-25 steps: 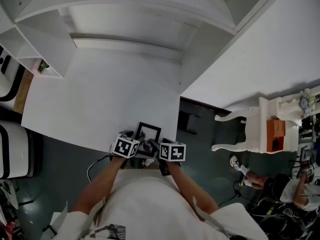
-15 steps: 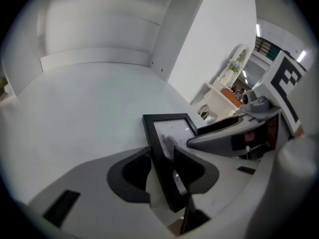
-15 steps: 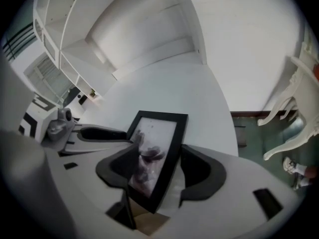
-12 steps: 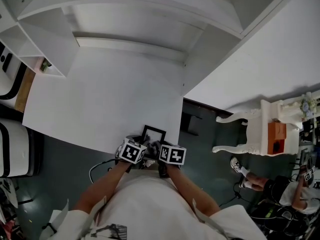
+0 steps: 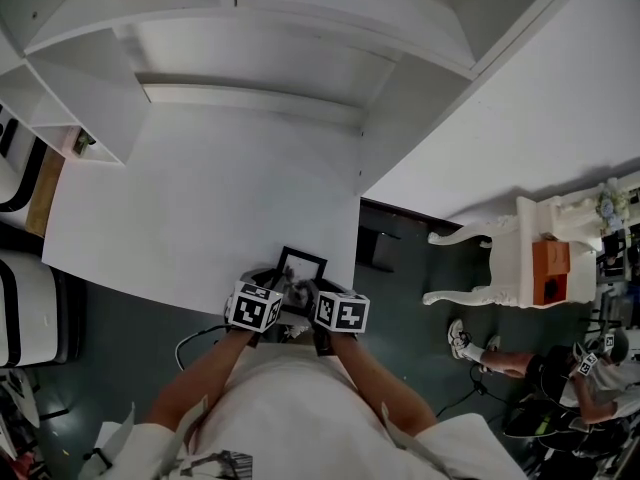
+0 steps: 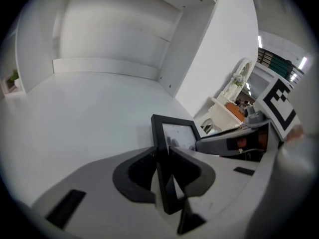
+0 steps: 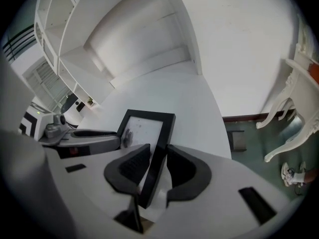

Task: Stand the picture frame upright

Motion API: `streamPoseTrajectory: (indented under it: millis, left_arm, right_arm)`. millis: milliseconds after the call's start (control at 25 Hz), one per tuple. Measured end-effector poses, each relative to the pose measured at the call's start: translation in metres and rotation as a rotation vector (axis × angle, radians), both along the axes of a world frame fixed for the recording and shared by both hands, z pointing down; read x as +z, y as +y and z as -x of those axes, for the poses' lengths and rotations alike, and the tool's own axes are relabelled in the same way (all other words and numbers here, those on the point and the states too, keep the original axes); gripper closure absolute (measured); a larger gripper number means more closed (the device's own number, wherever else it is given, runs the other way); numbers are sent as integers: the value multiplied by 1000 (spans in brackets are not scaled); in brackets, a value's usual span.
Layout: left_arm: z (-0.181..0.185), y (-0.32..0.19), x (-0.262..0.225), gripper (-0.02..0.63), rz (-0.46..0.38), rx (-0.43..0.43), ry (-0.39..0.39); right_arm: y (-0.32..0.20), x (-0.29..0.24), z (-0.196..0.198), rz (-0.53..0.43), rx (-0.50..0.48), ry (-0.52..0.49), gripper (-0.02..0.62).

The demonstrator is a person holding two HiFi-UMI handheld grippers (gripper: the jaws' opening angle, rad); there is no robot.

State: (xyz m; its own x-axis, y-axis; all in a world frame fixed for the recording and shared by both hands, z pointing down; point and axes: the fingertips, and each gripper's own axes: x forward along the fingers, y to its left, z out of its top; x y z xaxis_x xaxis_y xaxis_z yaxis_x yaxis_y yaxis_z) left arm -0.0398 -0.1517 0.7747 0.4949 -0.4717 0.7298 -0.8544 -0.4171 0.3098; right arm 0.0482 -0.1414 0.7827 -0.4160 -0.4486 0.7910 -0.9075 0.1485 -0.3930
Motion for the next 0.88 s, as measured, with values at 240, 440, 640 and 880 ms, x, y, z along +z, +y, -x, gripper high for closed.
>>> streamPoseTrajectory:
  millis: [240,440,640,880]
  left_arm:
    - [6,-4,-5,522,-39,-31,23]
    - [5,-22,-37,522,-154,-30,14]
    - [10,-49,-92,522,-309,-52,29]
    - [22,-77,-173,522,-518,-113,50]
  right_arm:
    - [-1,0,2,-14,31,-66,495]
    - [-17,-27,2,-125,38,-88,499]
    - [-49,-84,6,-298,20,-93,500]
    - [-85,-164,16,-509,-16,-122,503]
